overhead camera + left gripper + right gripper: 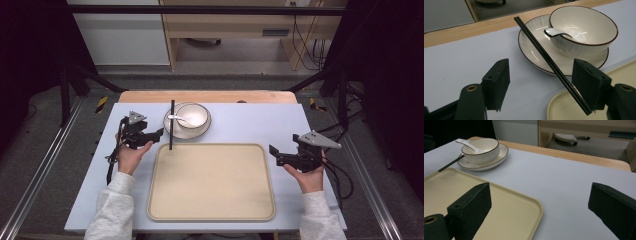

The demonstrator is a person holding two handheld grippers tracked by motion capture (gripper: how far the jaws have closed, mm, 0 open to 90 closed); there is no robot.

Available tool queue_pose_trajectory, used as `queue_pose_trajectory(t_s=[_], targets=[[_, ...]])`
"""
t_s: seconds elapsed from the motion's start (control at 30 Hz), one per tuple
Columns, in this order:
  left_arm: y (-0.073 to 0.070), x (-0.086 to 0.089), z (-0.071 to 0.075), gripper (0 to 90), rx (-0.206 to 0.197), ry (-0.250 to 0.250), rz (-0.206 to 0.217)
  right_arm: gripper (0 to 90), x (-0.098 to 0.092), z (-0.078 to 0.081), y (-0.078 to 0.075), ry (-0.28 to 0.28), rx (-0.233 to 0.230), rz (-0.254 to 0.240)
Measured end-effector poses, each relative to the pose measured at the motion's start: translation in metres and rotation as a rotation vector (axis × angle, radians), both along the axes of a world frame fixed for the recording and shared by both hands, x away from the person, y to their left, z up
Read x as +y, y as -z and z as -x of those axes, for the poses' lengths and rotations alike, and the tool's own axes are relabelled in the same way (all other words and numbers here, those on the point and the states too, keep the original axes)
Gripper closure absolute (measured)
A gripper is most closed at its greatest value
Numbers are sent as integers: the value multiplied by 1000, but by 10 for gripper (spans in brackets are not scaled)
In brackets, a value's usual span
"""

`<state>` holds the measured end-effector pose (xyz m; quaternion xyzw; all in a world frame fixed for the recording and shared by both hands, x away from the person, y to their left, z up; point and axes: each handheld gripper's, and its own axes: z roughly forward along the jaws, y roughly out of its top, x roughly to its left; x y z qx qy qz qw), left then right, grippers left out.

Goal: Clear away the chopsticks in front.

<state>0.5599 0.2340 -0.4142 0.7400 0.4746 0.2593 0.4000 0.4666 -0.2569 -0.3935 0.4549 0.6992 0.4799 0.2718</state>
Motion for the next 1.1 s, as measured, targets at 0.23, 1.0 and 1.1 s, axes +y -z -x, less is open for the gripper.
queue_pose_trajectory(t_s=[0.23, 1.0, 1.1], targets=[[9, -10, -14, 384, 24, 3, -17, 52, 1, -1, 1, -3, 5, 3], [34, -36, -47, 719, 110, 4, -47, 54, 3, -3, 3, -9, 16, 15], [34, -36, -49, 751, 110, 2, -44, 55, 3, -3, 4, -9, 16, 17]])
